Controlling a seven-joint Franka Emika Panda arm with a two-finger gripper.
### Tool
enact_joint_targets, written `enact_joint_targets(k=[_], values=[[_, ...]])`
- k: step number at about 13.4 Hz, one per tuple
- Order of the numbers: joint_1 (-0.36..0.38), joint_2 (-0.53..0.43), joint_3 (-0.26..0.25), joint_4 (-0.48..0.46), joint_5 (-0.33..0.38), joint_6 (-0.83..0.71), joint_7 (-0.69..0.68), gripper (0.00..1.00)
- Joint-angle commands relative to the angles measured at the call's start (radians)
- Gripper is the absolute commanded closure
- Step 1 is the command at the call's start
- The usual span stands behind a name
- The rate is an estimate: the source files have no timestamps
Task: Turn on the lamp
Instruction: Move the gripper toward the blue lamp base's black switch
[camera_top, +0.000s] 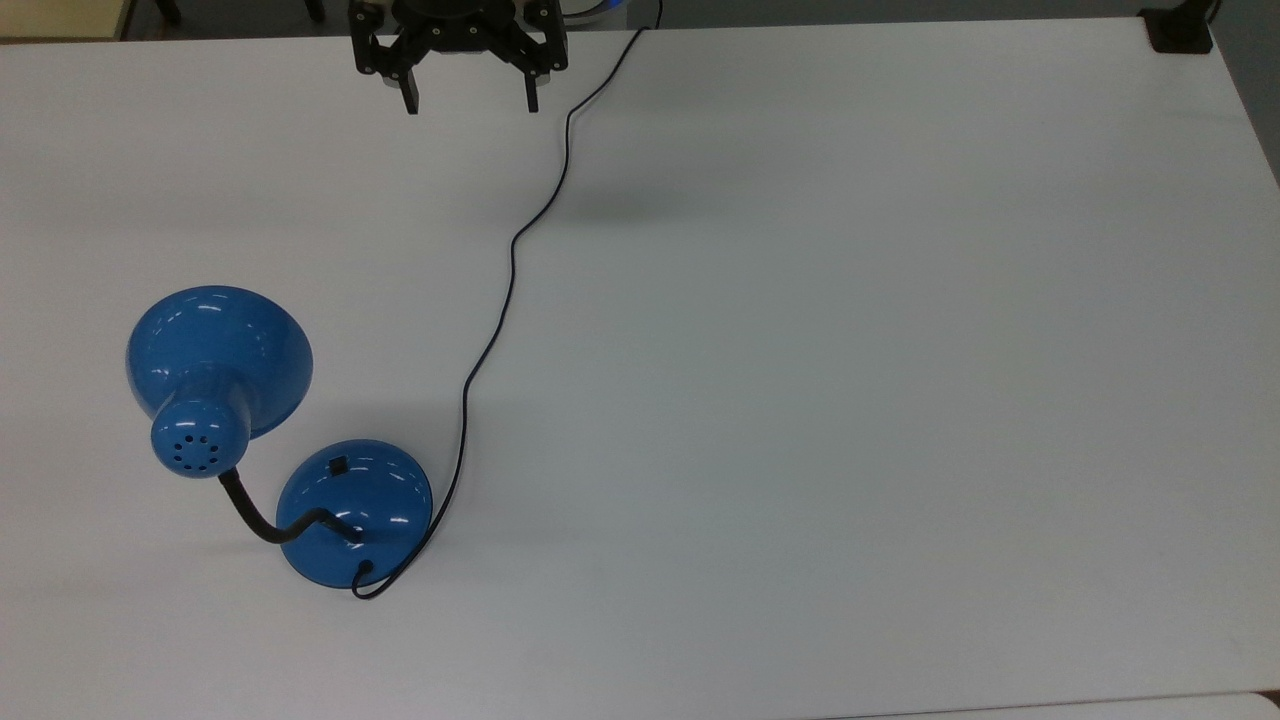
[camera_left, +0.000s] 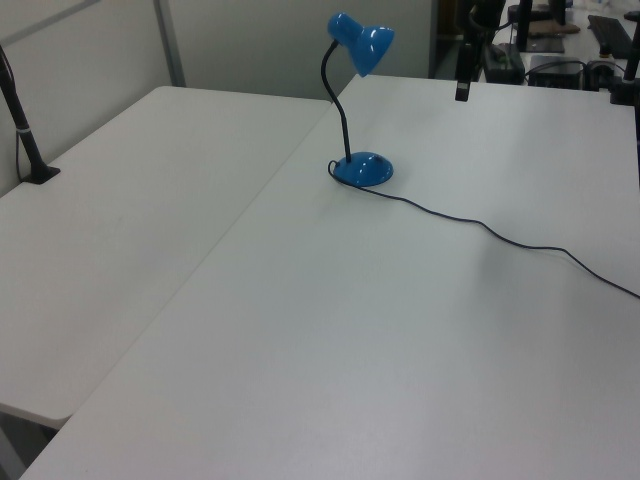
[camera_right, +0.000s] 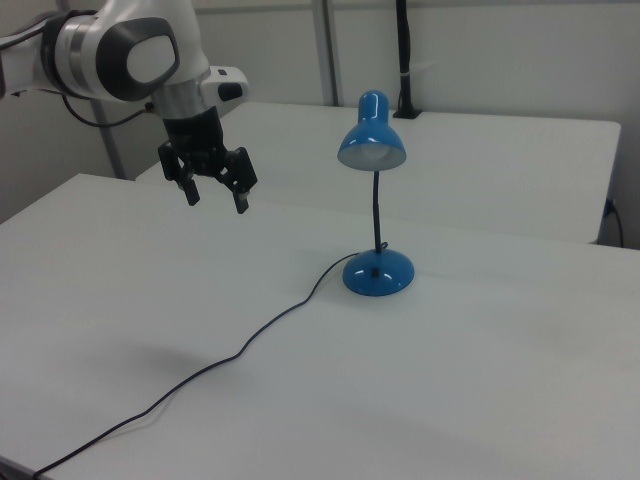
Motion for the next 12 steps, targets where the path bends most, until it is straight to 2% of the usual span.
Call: enact_joint_targets(k=[1, 2, 5, 6, 10, 12], values=[[-0.002, -0.014, -0.007, -0.005, -0.005, -0.01, 0.0, 0.0], [-0.006, -0.014, -0.009, -0.005, -0.005, -0.01, -0.024, 0.0], [-0.048, -0.002, -0.015, -0.005, -0.005, -0.009, -0.315, 0.0], [-0.055, 0.007, -0.015, -0.005, -0.005, -0.006, -0.365, 0.0], [-0.112, 0.088, -0.015, -0.006, -0.034, 0.16, -0.367, 0.0], [-0.141, 0.131, -0.015, -0.006, -0.034, 0.23, -0.367, 0.15]])
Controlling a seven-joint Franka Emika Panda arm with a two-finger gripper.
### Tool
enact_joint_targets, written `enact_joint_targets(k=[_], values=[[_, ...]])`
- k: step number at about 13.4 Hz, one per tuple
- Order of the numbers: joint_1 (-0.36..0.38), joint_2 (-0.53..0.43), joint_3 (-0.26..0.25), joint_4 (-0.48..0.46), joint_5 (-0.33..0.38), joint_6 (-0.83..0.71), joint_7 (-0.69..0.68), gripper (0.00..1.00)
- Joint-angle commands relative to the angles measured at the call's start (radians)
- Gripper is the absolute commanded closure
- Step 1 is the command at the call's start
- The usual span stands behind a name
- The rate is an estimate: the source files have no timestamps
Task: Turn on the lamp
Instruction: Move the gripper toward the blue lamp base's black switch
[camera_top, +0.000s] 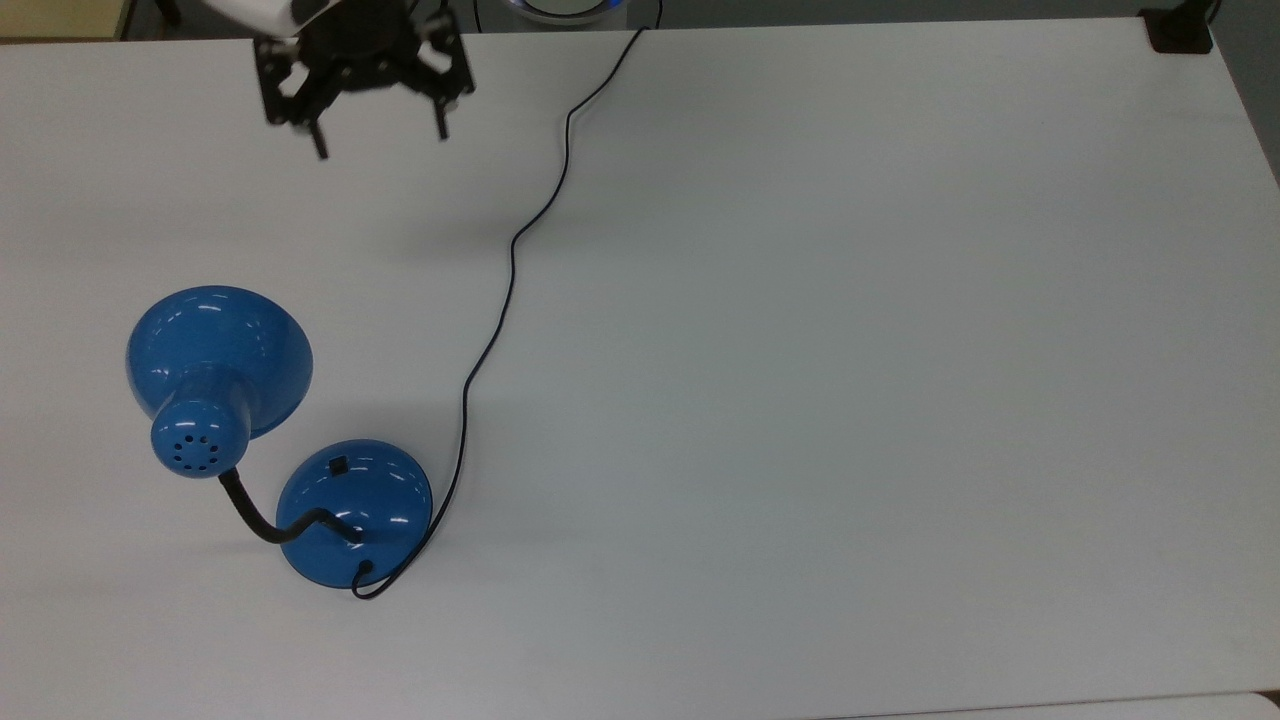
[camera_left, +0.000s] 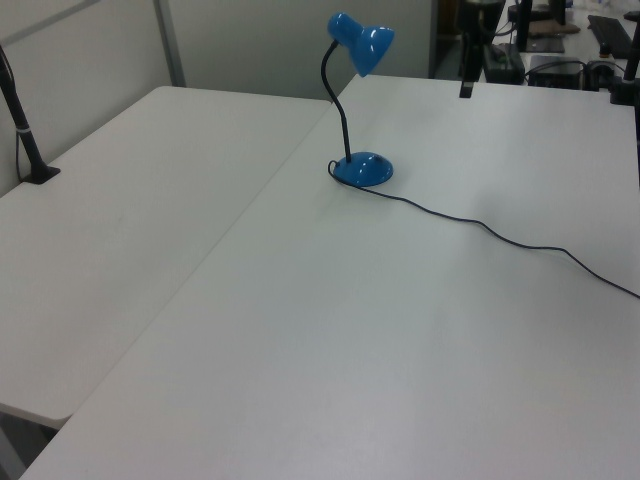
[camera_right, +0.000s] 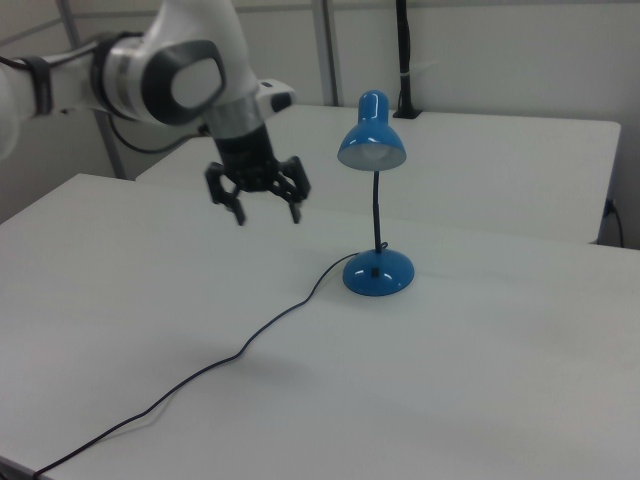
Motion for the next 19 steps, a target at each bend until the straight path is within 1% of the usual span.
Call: enact_joint_targets(k=[1, 2, 3, 4, 5, 8, 9, 11, 12, 16, 17, 19], values=[[-0.044, 0.085, -0.002, 0.0, -0.015, 0.127, -0.019, 0.28], [-0.044, 0.11, -0.005, 0.0, -0.01, 0.145, -0.018, 0.44], [-0.044, 0.137, -0.016, 0.002, -0.004, 0.17, -0.018, 0.57], [-0.046, 0.166, -0.021, 0.0, 0.002, 0.229, -0.013, 0.81], [-0.057, 0.194, -0.021, -0.001, 0.019, 0.285, 0.016, 1.0], [-0.061, 0.251, -0.019, -0.004, 0.051, 0.417, 0.025, 1.0], [-0.061, 0.271, -0.019, -0.004, 0.079, 0.466, 0.027, 1.0], [-0.06, 0.301, -0.019, -0.003, 0.167, 0.561, 0.025, 1.0], [-0.061, 0.317, -0.019, 0.0, 0.191, 0.598, 0.025, 1.0], [-0.057, 0.413, -0.012, 0.002, 0.197, 0.806, 0.025, 1.0], [-0.058, 0.435, -0.012, 0.008, 0.196, 0.836, 0.025, 1.0], [-0.057, 0.476, -0.012, 0.045, 0.197, 0.841, 0.025, 1.0]])
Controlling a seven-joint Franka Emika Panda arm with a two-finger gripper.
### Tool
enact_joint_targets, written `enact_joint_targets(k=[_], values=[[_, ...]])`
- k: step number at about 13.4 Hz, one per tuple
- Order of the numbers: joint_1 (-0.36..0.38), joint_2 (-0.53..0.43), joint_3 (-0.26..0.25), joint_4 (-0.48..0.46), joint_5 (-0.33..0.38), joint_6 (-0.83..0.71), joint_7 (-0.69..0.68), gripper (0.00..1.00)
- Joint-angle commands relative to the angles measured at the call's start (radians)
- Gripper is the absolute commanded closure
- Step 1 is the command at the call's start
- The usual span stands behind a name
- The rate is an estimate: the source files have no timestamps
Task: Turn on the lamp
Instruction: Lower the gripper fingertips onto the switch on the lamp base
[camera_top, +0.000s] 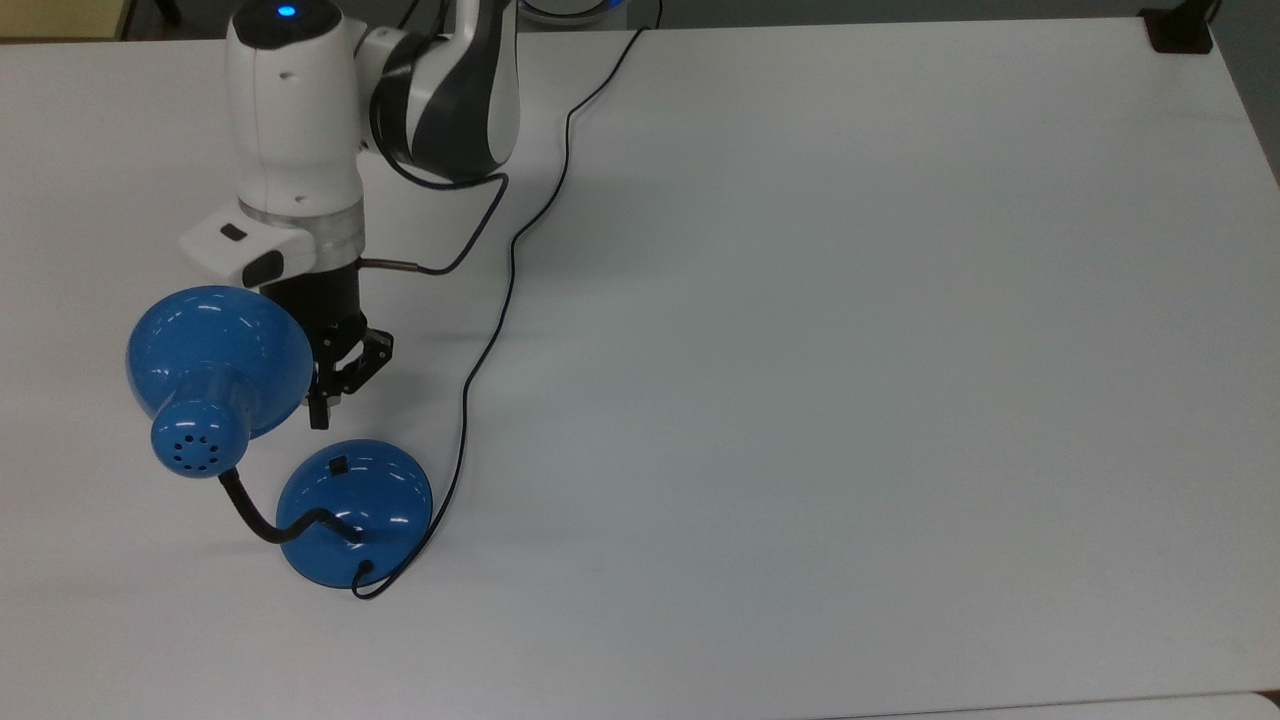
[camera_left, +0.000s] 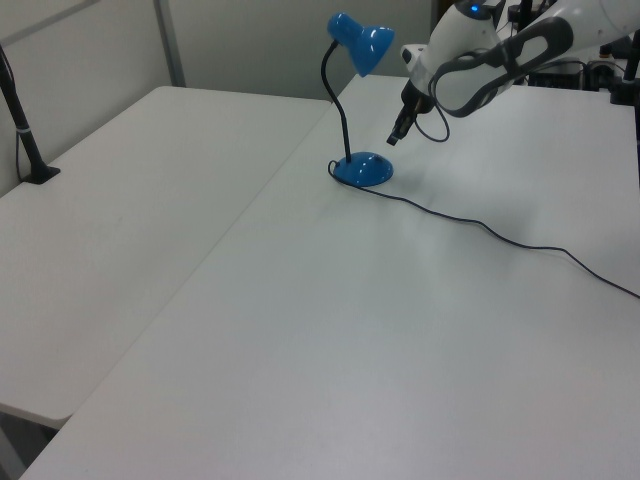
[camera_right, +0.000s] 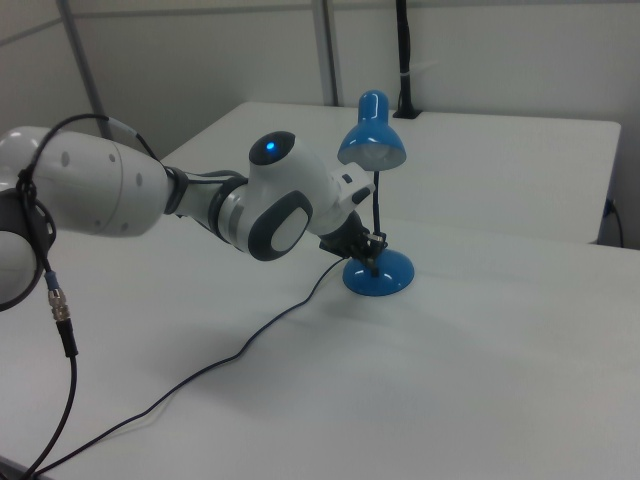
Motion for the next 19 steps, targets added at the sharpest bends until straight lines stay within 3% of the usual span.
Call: enact_joint_targets(k=[1, 6, 15, 19], values=[[0.008, 0.048, -0.004, 0.043, 0.018, 0.02, 0.008, 1.0], [0.011, 0.106, -0.004, 0.123, 0.026, 0.021, 0.056, 1.0], [0.013, 0.166, -0.004, 0.181, 0.027, 0.03, 0.061, 1.0], [0.013, 0.137, -0.004, 0.167, 0.015, 0.035, 0.054, 1.0]])
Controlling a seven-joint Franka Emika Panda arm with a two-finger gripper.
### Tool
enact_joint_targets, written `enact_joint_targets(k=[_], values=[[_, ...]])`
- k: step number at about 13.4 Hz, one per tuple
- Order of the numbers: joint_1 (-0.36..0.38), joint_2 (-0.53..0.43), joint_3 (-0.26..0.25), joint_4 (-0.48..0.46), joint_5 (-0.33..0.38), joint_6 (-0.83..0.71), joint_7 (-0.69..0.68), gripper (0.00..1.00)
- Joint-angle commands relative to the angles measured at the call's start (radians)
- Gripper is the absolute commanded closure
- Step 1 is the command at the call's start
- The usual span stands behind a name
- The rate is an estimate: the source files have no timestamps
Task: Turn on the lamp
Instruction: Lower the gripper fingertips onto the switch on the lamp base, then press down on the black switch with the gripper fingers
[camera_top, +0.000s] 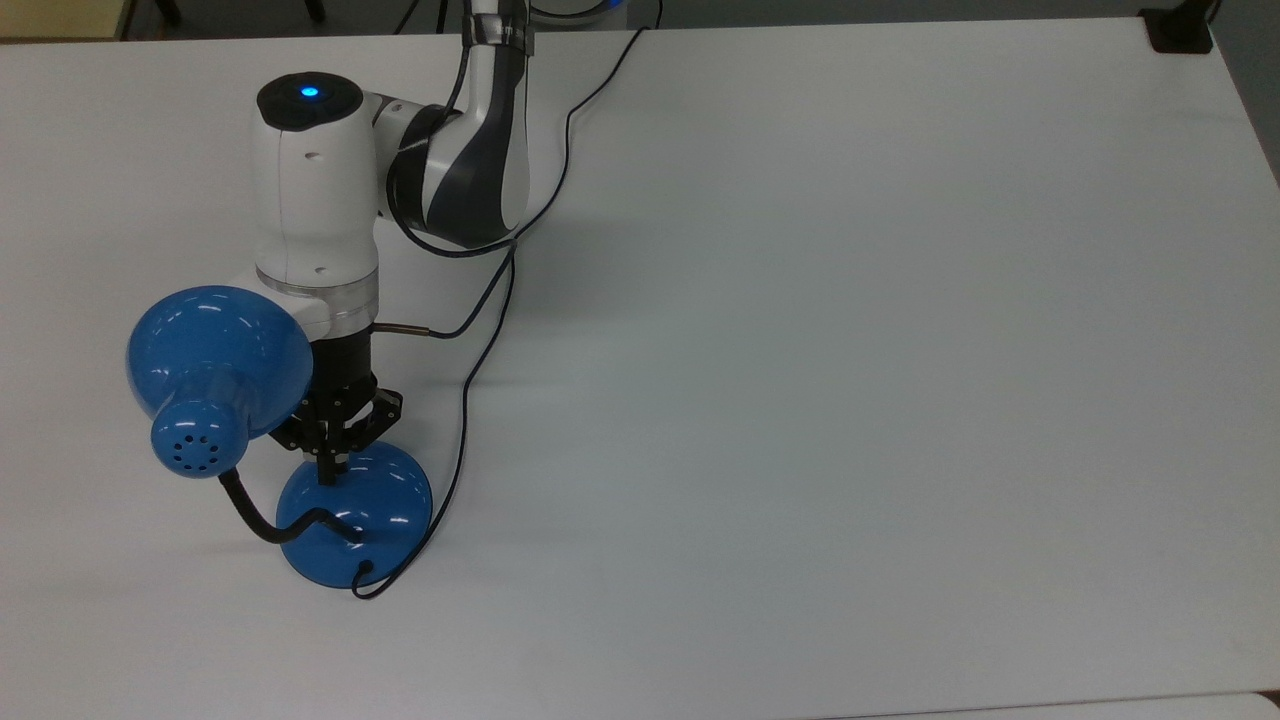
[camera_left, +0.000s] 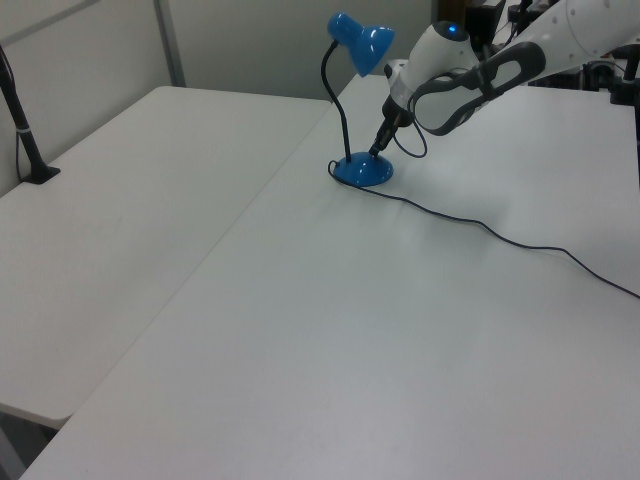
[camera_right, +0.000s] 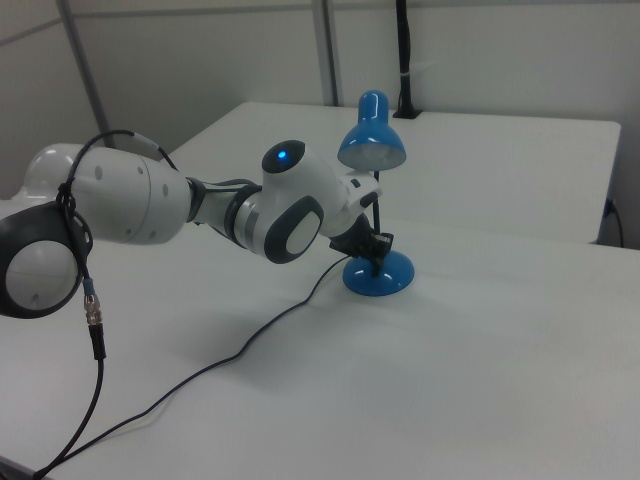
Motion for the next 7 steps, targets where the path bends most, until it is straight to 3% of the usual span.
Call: enact_joint_targets(k=[1, 7], values=[[0.008, -0.016, -0.006, -0.001, 0.009, 0.023, 0.002, 1.0], [0.004, -0.039, -0.006, -0.035, 0.006, 0.023, -0.007, 1.0]])
